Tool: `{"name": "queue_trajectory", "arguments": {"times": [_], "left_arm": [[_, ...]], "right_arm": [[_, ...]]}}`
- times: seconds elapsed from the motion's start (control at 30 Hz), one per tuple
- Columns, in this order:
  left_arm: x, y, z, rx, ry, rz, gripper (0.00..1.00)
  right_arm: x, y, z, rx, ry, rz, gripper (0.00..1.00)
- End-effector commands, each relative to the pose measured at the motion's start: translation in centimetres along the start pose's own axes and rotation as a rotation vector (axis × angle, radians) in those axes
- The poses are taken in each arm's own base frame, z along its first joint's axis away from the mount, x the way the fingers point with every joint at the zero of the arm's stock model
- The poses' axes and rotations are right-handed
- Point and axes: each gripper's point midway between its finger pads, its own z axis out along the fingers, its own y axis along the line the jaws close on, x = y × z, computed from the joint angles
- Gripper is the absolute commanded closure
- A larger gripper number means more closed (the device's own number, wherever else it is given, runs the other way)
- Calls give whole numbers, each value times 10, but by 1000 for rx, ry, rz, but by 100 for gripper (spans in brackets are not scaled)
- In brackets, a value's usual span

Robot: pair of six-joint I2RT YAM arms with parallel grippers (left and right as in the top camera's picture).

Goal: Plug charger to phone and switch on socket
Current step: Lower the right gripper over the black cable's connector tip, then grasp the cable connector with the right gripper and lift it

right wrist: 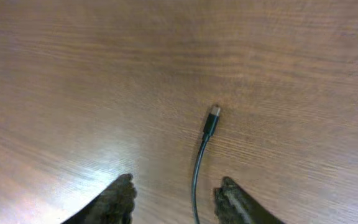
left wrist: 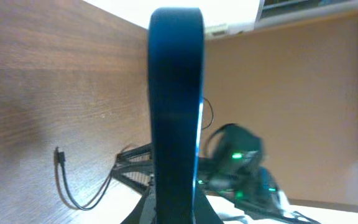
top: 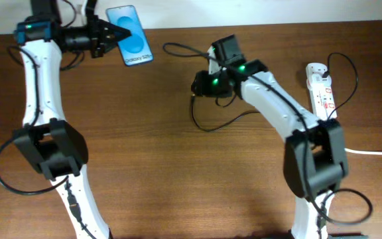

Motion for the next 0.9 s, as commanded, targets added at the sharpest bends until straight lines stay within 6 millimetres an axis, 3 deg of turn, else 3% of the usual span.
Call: {"name": "queue_trajectory", "arguments": {"times": [0.0, 0.13, 0.43, 0.63, 0.87], "left_arm": [[-9, -1, -29, 58, -42, 22, 100], [-12, 4, -42, 50, -65, 8, 100], [-12, 4, -42, 50, -65, 8, 100], [-12, 4, -42, 50, -64, 1, 100], [-10, 4, -42, 50, -61, -11, 100]], "right_arm": [[5, -9, 26, 56, 9, 9, 60], [8, -16, 42, 98, 4, 28, 65], [23, -21, 75, 158, 18, -6, 66], [26, -27, 84, 175, 23, -4, 67], [30, -33, 85, 195, 30, -1, 78]]}}
